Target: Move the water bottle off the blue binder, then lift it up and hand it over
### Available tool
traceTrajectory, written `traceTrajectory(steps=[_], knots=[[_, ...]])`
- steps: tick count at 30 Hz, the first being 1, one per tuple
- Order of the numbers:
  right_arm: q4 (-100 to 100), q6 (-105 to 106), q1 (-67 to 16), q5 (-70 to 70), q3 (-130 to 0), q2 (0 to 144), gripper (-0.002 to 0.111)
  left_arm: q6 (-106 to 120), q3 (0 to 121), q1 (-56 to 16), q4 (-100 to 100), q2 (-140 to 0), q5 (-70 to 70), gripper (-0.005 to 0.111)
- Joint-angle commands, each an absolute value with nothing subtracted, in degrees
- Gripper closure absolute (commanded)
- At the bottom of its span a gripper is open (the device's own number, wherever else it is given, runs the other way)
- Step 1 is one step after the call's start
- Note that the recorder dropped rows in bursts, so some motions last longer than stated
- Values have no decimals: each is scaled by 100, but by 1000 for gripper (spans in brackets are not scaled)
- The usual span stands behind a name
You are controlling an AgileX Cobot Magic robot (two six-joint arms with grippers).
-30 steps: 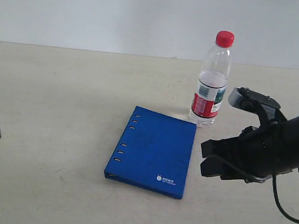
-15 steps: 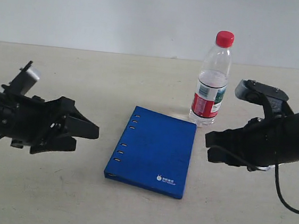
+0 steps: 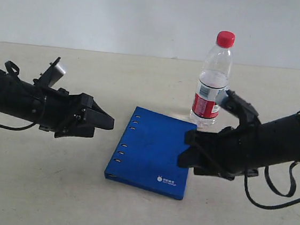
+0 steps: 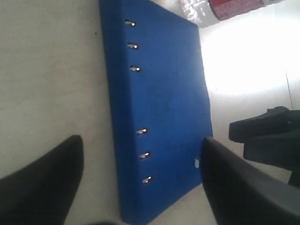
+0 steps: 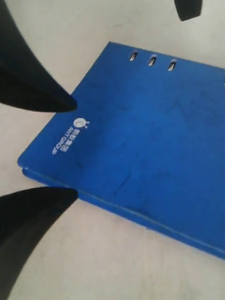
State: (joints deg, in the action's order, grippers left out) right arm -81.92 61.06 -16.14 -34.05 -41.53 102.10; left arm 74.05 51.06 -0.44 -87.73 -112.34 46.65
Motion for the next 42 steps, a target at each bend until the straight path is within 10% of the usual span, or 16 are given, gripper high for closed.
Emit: traceTrajectory(steps=[1,16,30,35,42], knots=[[-8207,6664,-1599,-3620,-4353,10596,43,7688,5135,-61,-8808,-11511,5193,41],[-9148,6652,-1599,-2846,-4595,10613,42,8017,5135,-61,-9104,-11947,5335,41],[-9995,8833,-1599,-6996,-4595,11452,42,8017,5135,-61,-9104,-12234,6507,41],[-9995,8749,-1599,-6360,-4595,11452,44,8017,5135,-61,-9104,-12234,6787,41],[-9995,8433,-1599,-5240,-4595,11452,105,8246,5135,-40,-9067,-12234,5996,41]])
